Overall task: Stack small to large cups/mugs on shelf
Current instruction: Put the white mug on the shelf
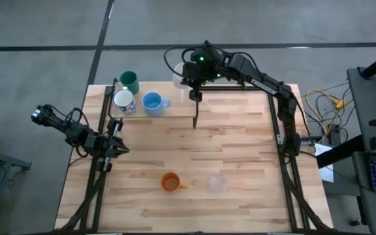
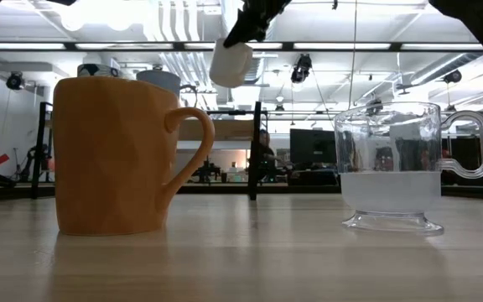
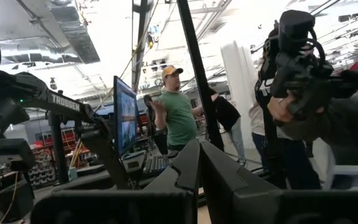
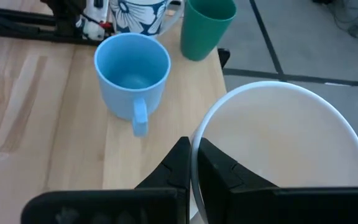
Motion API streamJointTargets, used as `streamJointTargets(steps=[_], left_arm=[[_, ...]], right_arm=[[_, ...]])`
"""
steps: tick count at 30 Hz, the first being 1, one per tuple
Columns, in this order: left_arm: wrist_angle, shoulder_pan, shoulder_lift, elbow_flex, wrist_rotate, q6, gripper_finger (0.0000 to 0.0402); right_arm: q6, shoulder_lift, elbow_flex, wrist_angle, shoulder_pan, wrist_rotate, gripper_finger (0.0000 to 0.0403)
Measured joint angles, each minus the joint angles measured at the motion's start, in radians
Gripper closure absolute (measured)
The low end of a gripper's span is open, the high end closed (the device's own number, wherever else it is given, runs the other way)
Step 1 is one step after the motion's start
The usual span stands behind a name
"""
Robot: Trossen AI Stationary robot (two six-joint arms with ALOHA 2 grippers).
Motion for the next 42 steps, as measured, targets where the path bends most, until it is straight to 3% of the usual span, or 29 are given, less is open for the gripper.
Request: streamJointTargets(steps=[16,26,42], left_arm=[[0.003,0.000,-0.003,0.000,-0.004,0.000,0.0402],[0.004,-0.001,-0.014,0.000,-0.004,0.001,0.0402],[0.004,0.000,-0.015,0.000,-0.004,0.002,0.0402]], right_arm=[[-0.064,0.002,-0.183,0.299,-0.012,-0.039,0.0390],[-0.061,0.001,-0.279,0.374,-0.022,-0.065,0.0390],[-0.056,0.001,-0.316,0.400,-0.037,-0.061,0.0390]])
